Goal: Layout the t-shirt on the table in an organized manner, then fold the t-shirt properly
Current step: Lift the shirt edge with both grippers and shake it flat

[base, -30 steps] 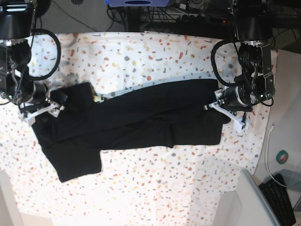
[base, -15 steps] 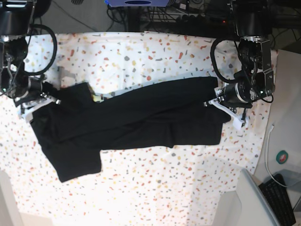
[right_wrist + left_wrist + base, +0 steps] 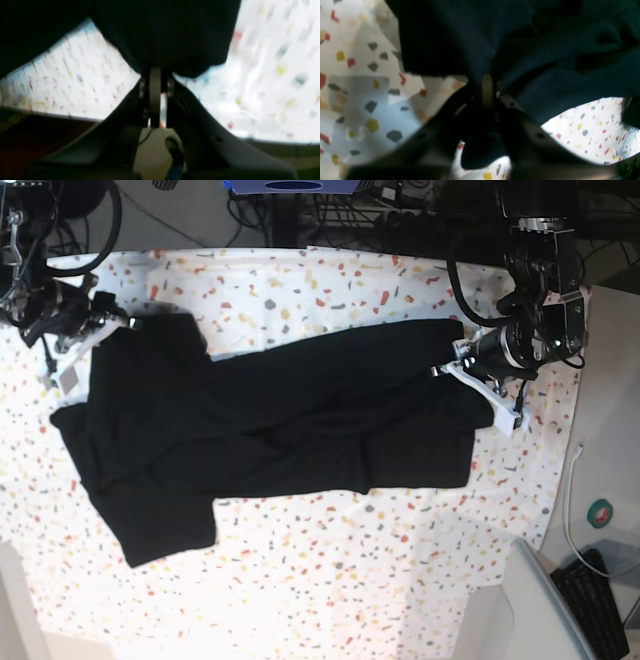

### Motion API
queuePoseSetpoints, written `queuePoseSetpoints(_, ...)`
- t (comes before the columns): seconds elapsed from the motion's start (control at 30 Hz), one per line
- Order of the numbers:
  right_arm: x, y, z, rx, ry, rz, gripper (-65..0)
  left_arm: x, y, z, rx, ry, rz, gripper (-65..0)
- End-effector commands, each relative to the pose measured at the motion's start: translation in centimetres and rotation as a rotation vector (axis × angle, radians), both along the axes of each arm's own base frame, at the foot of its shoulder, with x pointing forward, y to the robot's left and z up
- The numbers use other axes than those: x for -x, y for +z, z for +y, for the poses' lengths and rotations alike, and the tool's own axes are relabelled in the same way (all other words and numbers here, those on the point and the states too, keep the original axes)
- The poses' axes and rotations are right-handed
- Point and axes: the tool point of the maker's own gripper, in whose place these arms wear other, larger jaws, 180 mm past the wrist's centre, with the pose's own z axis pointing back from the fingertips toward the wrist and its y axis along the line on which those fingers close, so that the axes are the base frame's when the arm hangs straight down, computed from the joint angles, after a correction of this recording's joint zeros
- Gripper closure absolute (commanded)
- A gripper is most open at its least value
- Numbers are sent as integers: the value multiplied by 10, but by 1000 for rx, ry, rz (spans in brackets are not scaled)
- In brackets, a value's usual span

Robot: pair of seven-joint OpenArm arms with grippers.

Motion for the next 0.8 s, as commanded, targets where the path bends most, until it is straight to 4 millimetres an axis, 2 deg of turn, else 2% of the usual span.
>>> queuePoseSetpoints(0.0,-11,9,-6,15,0,-44,0,-10,12,5,-9,6,-48,-255)
queuePoseSetpoints(0.03,-10,7,-7,15,-2,-38,0,-9,12,5,-9,3,-50,-364)
queuePoseSetpoints(0.1,-10,7,-7,16,-1,-36,0,-10,14,3,-5,0,-58,-518)
queuePoseSetpoints(0.13,-9,7,-7,15,1,-34,0,-9,16,2,-4,-1,-62,-578)
queuePoseSetpoints(0.2,-8,7,-7,17,2,-30,0,-5,20,1,-10,-9,-76,-635)
queuePoseSetpoints(0.3,-6,6,-8,18,2,-24,0,3,39,-2,-37,-8,-183,-627)
queuePoseSetpoints(0.37,-1,4,-8,19,2,-15,0,17,38,1,-56,-2,-211,-612)
queuePoseSetpoints(0.43,0,3,-8,21,2,-15,0,34,26,6,-69,-8,-208,-599)
queuePoseSetpoints(0.47,1,3,-8,21,2,-13,0,45,13,9,-66,-7,-187,-599)
queuePoseSetpoints(0.53,1,3,-8,21,2,-13,0,55,-4,10,-47,-3,-184,-599)
queuePoseSetpoints(0.67,-1,4,-8,20,4,-17,0,60,-24,7,-10,32,-215,-599)
queuePoseSetpoints(0.77,-2,4,-8,20,4,-19,0,49,-29,1,12,57,-232,-599)
